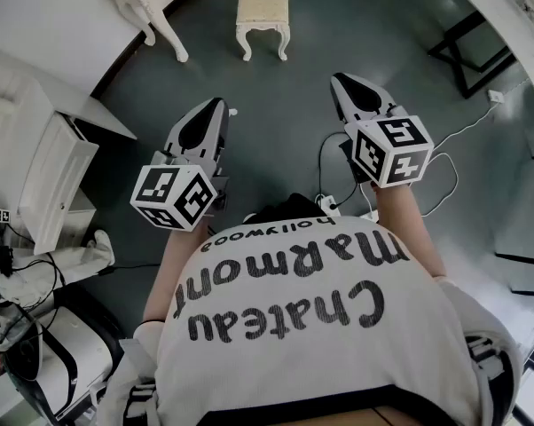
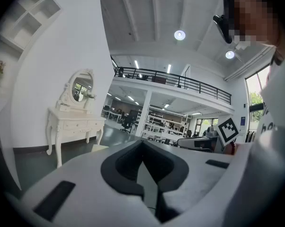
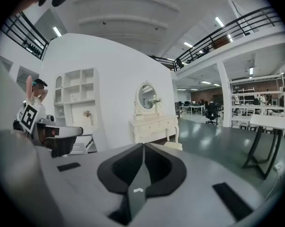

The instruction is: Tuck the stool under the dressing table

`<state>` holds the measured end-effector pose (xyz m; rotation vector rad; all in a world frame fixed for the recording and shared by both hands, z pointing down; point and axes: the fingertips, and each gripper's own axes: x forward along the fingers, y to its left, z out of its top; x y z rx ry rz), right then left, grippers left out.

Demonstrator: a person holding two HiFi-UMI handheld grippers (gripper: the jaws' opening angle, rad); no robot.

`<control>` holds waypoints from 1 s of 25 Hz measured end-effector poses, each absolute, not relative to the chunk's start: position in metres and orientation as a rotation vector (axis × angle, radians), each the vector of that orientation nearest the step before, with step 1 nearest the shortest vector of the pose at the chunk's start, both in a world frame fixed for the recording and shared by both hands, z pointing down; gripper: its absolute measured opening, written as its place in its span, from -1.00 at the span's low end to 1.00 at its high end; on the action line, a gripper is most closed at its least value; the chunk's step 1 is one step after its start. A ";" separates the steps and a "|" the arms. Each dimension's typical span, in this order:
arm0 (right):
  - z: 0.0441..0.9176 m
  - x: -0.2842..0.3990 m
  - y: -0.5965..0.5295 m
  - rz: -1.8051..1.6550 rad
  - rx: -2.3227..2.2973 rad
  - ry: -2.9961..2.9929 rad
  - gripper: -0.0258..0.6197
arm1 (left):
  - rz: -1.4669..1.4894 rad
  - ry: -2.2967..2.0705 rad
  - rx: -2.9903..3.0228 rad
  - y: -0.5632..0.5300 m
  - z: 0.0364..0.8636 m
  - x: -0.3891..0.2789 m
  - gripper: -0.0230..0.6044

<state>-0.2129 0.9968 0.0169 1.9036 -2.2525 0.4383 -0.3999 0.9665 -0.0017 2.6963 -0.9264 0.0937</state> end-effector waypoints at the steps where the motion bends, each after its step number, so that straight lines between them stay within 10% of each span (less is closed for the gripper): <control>1: 0.017 -0.211 0.997 0.439 1.903 -2.253 -0.81 | 0.093 -0.928 2.696 0.966 -0.002 -0.398 -0.85; 25: 0.042 -0.142 0.974 0.520 1.817 -2.320 -0.81 | 0.019 -1.054 2.605 0.960 0.026 -0.351 -0.85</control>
